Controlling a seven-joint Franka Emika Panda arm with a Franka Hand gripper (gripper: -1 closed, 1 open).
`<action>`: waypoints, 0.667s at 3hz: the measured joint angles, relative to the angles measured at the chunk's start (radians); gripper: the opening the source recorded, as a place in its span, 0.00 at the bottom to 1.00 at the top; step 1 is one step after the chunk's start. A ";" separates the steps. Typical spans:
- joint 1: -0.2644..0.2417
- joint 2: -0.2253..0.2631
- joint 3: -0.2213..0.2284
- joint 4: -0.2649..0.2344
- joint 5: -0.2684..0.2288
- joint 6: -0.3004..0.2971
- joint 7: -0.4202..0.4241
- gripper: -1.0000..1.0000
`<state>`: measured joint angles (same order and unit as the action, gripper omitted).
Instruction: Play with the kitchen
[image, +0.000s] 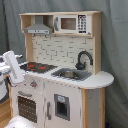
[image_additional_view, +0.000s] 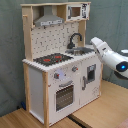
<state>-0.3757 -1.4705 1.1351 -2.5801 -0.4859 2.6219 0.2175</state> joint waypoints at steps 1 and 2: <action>-0.049 0.007 -0.069 0.010 0.029 0.001 0.072 1.00; -0.094 0.021 -0.096 0.034 0.097 0.001 0.140 1.00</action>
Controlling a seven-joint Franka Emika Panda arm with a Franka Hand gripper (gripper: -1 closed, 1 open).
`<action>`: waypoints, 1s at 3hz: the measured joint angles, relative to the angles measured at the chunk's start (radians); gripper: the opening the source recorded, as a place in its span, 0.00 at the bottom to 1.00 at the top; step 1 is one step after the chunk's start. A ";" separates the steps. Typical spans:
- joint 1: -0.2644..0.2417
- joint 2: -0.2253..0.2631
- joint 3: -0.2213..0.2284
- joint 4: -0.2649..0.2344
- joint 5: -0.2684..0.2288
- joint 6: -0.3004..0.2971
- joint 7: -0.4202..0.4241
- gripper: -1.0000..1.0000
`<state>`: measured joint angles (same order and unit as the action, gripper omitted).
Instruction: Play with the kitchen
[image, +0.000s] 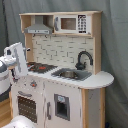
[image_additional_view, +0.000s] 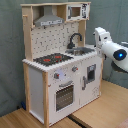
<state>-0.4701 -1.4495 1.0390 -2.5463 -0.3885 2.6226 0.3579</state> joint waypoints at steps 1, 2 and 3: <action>-0.047 0.014 -0.009 0.040 0.085 0.000 0.038 1.00; -0.088 0.031 -0.012 0.079 0.176 0.000 0.050 1.00; -0.129 0.055 -0.012 0.121 0.279 -0.002 0.052 1.00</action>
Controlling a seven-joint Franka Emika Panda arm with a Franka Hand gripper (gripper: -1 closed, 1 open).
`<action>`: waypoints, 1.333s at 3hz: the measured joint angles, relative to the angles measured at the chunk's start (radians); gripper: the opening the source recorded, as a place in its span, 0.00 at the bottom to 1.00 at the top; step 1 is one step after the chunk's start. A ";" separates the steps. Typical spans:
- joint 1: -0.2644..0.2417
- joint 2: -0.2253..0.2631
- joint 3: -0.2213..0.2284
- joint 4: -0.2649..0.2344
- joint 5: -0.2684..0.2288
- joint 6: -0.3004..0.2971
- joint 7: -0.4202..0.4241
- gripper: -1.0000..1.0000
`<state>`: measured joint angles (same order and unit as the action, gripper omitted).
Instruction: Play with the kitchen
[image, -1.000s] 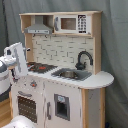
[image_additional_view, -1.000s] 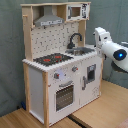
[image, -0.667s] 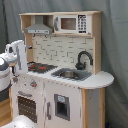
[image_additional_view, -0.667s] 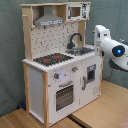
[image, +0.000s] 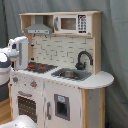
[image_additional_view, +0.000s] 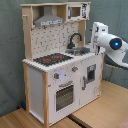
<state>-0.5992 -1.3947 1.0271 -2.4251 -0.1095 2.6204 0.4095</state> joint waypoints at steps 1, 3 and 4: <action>-0.036 0.027 0.000 0.043 0.098 -0.018 0.000 1.00; -0.086 0.091 0.000 0.145 0.255 -0.127 0.001 1.00; -0.099 0.133 0.001 0.203 0.300 -0.203 0.000 1.00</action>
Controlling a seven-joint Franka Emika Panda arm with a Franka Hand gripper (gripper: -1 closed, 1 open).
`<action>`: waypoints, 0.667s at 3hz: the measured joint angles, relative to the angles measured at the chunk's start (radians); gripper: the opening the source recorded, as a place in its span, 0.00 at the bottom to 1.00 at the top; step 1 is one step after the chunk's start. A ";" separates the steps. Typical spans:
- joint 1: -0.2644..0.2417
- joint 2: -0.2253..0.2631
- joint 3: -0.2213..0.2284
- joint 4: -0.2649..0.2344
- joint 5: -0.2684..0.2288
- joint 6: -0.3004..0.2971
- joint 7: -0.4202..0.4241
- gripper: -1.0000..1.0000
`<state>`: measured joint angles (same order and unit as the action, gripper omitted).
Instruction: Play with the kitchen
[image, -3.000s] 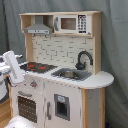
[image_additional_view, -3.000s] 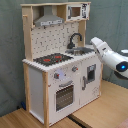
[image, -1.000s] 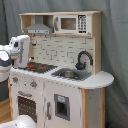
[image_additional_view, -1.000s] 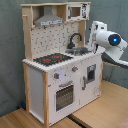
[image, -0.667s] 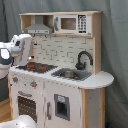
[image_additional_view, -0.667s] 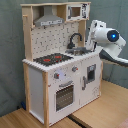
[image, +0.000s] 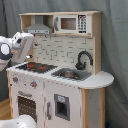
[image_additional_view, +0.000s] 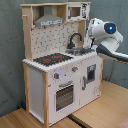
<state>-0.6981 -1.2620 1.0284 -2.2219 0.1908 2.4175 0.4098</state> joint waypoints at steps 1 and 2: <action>-0.007 0.053 0.001 0.057 0.019 -0.075 -0.001 1.00; -0.013 0.118 0.002 0.112 0.021 -0.142 -0.003 1.00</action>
<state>-0.7110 -1.1438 1.0306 -2.1098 0.2120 2.2755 0.4068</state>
